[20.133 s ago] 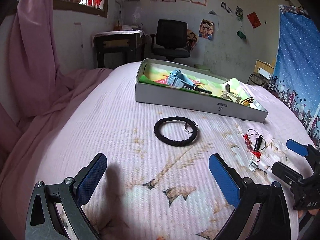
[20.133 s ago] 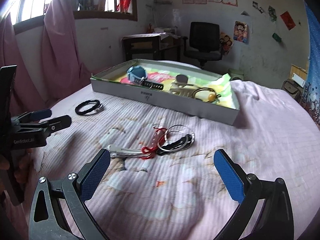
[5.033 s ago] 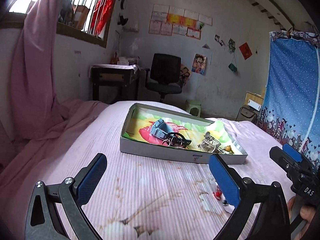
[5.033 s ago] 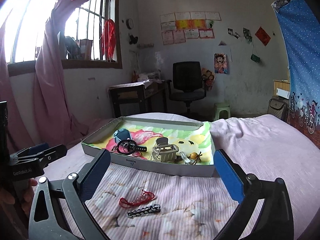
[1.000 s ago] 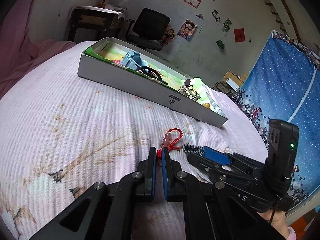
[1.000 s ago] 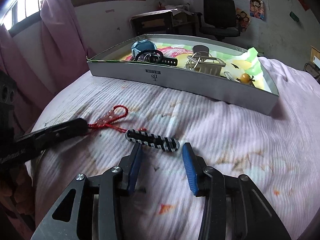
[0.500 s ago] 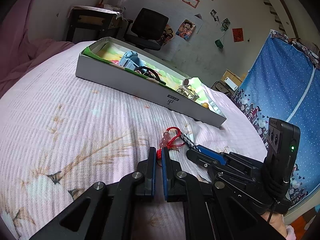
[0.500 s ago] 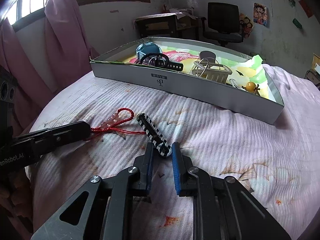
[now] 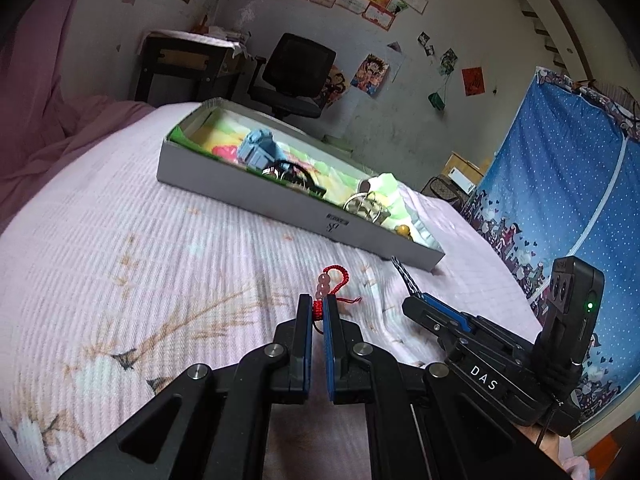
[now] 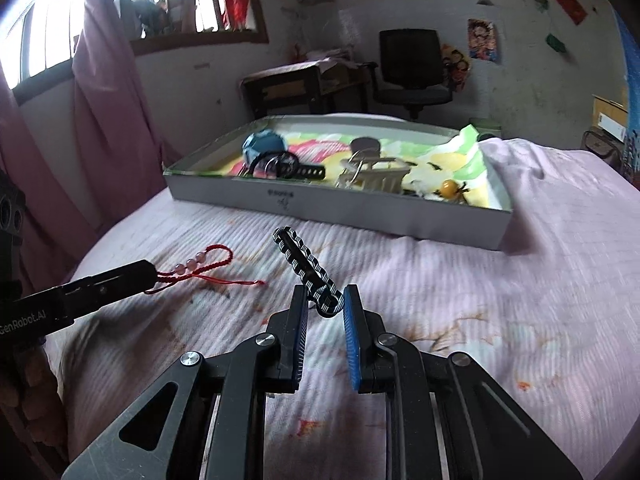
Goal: Organize jewelry
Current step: 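Carry the red bracelet and black bead chain over the tray with both grippers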
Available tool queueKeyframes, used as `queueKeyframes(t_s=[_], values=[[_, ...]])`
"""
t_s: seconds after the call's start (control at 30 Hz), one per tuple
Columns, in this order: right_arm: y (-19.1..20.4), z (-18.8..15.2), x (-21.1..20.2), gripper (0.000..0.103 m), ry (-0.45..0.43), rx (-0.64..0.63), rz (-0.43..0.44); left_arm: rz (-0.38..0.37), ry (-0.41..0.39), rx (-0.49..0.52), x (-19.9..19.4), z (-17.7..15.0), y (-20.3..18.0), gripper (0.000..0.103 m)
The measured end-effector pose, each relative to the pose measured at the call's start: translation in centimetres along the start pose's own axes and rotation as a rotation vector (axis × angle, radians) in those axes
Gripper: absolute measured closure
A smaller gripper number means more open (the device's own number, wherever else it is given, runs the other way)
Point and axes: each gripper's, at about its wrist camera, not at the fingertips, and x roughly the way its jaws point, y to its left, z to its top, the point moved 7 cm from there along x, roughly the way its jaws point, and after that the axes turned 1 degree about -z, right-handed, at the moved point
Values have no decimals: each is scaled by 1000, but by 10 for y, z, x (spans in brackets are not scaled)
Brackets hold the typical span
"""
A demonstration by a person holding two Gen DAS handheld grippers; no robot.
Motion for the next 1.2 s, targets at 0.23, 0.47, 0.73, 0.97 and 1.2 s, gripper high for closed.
queueKeyframes(t_s=[0.23,0.47,0.73,0.97,1.2], values=[[0,14,-10,87,-43,-4,-33,20,-62,48,-9,24,-10,97],[-7,43,-11,87,-104,19,-36,52,-127,130,3,70,-29,98],[-33,82,14,87,-132,58,-85,86,-148,134,47,110,-41,98],[-55,91,36,87,-125,100,-106,115,-90,128,86,108,-36,97],[-72,90,64,87,-77,147,-121,145,-22,119,109,104,-31,97]])
